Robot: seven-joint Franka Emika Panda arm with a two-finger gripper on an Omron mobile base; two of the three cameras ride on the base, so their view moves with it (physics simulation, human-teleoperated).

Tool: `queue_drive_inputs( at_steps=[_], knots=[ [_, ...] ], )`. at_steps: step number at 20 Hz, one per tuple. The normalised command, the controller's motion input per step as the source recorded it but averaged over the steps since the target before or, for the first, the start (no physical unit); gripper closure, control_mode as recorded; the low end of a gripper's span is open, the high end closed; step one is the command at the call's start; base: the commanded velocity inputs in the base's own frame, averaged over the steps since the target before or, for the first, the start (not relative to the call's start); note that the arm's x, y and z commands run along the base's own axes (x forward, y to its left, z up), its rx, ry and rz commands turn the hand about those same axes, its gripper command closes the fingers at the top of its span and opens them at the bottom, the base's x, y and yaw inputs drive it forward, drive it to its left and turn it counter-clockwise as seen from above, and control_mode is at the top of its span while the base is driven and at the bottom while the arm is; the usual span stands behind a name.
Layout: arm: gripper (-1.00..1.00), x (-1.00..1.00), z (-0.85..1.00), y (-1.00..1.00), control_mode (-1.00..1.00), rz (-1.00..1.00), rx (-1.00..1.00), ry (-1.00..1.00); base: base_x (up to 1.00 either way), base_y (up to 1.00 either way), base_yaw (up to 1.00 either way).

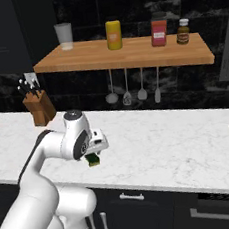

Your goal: Pick up the sponge from the counter and clean the cutting board by briefly scrubbing or pressing down on the cutting board. Once finished, release the sponge.

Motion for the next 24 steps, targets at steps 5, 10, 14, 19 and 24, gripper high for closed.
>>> queue_drive_inputs(
  at_steps=[5, 10, 14, 19, 24],
  knots=[
    [-1.00, 0.52, -0.31, -0.30, -1.00, 0.00, 0.00, 0.00, 0.00, 0.00, 0.00],
    [-1.00, 0.51, -0.20, -0.23, -1.00, 0.00, 0.00, 0.00, 0.00, 0.00, 0.00],
    [-1.00, 0.38, -0.25, -0.06, -1.00, 0.00, 0.00, 0.00, 0.00, 0.00, 0.00],
    [-1.00, 0.16, -0.34, 0.00, -1.00, 0.00, 0.00, 0.00, 0.00, 0.00, 0.00],
    [-1.00, 0.13, -0.30, 0.01, -1.00, 0.00, 0.00, 0.00, 0.00, 0.00, 0.00]
  ],
)
